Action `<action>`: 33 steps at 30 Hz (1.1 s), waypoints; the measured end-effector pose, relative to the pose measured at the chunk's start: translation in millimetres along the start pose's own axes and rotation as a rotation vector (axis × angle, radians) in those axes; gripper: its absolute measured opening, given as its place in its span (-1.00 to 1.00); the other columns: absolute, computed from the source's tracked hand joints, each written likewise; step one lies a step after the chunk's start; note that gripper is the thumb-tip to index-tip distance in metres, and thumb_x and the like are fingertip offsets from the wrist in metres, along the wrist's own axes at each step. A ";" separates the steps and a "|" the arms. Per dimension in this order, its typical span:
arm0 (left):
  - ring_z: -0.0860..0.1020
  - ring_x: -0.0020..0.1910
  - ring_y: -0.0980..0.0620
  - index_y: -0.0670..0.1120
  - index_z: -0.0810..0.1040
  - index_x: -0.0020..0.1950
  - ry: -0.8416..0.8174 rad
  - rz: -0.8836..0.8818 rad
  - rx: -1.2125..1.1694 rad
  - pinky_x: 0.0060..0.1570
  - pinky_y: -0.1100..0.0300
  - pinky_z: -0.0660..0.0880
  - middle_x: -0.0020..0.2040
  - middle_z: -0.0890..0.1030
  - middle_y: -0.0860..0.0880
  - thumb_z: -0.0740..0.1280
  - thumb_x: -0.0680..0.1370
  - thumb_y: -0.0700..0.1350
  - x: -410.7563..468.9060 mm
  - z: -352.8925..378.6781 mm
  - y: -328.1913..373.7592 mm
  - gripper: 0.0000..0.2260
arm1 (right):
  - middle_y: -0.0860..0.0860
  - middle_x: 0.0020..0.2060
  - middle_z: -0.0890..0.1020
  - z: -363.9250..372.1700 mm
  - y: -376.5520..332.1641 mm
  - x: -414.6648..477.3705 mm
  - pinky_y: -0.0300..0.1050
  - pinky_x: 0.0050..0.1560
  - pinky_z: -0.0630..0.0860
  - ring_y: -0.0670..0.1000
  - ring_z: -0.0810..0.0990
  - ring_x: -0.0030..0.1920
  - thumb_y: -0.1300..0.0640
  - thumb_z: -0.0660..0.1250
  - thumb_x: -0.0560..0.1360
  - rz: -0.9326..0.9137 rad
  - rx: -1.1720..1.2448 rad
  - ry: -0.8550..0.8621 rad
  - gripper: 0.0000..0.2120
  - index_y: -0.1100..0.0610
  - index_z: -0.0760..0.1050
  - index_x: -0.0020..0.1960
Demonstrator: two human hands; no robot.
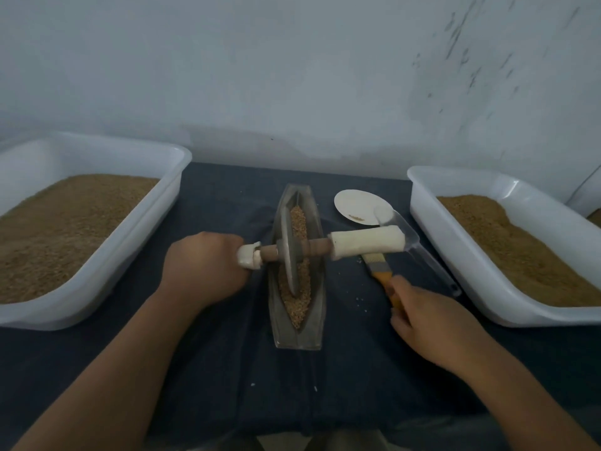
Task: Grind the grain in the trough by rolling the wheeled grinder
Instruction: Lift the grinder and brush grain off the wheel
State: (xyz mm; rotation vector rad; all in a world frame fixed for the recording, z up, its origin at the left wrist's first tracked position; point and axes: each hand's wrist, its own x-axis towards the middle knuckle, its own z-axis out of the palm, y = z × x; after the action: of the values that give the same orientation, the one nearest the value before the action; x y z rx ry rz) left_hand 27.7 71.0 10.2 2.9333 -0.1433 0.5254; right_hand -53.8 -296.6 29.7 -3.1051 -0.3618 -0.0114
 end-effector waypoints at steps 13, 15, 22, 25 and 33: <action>0.42 -0.46 0.20 0.13 0.46 -0.37 0.075 -0.047 -0.163 -0.44 0.27 0.22 -0.46 0.47 0.16 0.39 0.53 0.27 -7.3 12.2 0.1 -0.64 | -0.35 0.05 0.67 -2.1 23.3 -1.9 -0.39 -0.03 0.50 -0.27 0.65 0.08 0.30 0.34 0.59 -0.094 0.490 0.144 -0.48 -0.37 0.58 0.14; 0.45 -0.47 0.17 0.11 0.45 -0.39 0.093 -0.073 -0.230 -0.44 0.25 0.26 -0.47 0.49 0.15 0.39 0.51 0.25 -8.3 11.9 2.4 -0.64 | -0.38 0.11 0.63 -3.1 23.7 3.8 -0.26 0.11 0.52 -0.31 0.59 0.17 0.21 0.50 0.51 -0.117 0.424 0.234 -0.55 -0.35 0.55 0.10; 0.50 -0.42 0.12 0.04 0.48 -0.38 0.107 -0.055 -0.364 -0.39 0.20 0.33 -0.44 0.52 0.11 0.40 0.49 0.26 -14.0 3.5 6.9 -0.62 | -0.21 -0.17 0.58 -20.5 5.0 47.9 -0.22 -0.25 0.44 -0.20 0.60 -0.16 -0.17 0.25 0.67 -0.040 0.583 0.702 -0.95 -0.27 0.44 0.02; 0.51 -0.39 0.12 0.02 0.51 -0.36 0.075 -0.046 -0.388 -0.37 0.18 0.36 -0.42 0.54 0.10 0.37 0.41 0.29 -16.1 -0.6 8.6 -0.63 | -0.26 -0.11 0.63 -26.4 -11.4 85.5 -0.06 -0.15 0.62 -0.23 0.62 -0.07 0.00 0.31 0.63 0.081 0.815 0.659 -0.91 -0.21 0.50 0.03; 0.57 -0.33 0.06 -0.01 0.57 -0.31 0.025 -0.071 -0.451 -0.30 0.05 0.52 -0.37 0.59 0.07 0.37 0.40 0.24 -16.2 -8.6 8.4 -0.68 | -0.17 -0.22 0.66 -30.0 -70.7 156.7 -0.15 -0.16 0.54 -0.20 0.60 -0.25 -0.03 0.46 0.54 0.016 0.985 0.323 -0.90 -0.20 0.56 -0.02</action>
State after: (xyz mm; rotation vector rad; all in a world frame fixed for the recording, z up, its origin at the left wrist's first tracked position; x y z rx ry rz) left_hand 8.6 65.3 13.5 2.4826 -0.1338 0.4495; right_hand 82.3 -192.3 62.1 -2.0851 -0.2263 -0.2479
